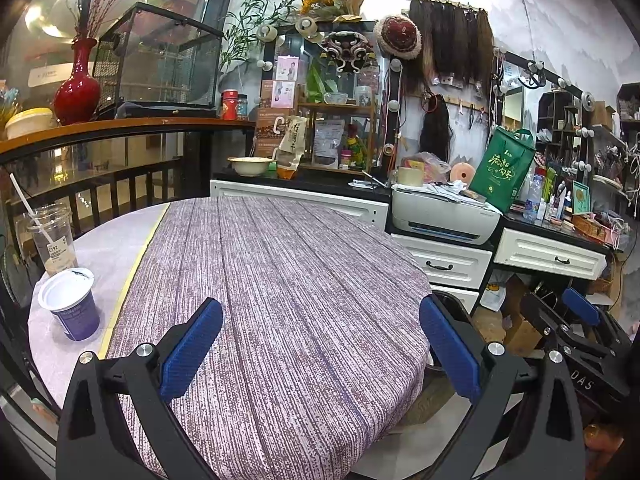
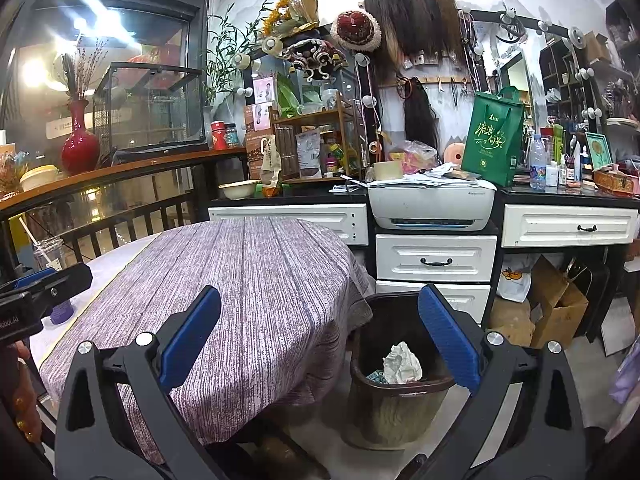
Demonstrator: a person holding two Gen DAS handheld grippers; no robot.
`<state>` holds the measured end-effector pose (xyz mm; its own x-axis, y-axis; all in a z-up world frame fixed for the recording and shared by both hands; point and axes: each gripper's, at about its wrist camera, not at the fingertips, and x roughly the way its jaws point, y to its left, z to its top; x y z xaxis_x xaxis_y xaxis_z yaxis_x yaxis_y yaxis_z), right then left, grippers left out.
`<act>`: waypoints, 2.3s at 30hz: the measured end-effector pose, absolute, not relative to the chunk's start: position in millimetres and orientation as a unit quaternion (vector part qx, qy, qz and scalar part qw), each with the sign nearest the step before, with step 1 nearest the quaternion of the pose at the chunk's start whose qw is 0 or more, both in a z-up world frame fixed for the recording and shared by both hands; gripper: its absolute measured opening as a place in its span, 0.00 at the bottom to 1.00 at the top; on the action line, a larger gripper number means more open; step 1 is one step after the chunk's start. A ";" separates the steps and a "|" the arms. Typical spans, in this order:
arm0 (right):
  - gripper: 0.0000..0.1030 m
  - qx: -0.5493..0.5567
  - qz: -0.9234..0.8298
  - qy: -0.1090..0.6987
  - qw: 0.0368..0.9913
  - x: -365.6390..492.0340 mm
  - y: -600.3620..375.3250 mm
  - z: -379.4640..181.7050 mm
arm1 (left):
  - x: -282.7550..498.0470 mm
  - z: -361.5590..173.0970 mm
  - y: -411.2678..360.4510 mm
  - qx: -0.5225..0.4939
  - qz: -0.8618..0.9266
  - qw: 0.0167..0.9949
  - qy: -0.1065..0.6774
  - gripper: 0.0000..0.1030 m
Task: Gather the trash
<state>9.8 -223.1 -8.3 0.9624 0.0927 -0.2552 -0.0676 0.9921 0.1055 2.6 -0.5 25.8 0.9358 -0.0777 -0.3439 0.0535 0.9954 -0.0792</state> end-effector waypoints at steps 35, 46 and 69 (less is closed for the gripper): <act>0.94 0.051 0.040 0.144 0.987 13.7 -228.2 -13.4 | 2.5 25.0 2.7 -0.036 -0.034 0.983 0.179 0.95; 0.94 0.051 0.041 0.146 0.987 13.9 -229.2 -14.6 | 3.3 19.7 -0.8 -0.036 -0.038 0.982 0.181 0.95; 0.94 0.049 0.043 0.149 0.987 16.1 -231.2 -17.9 | 1.7 15.7 -1.5 -0.035 -0.043 0.981 0.184 0.95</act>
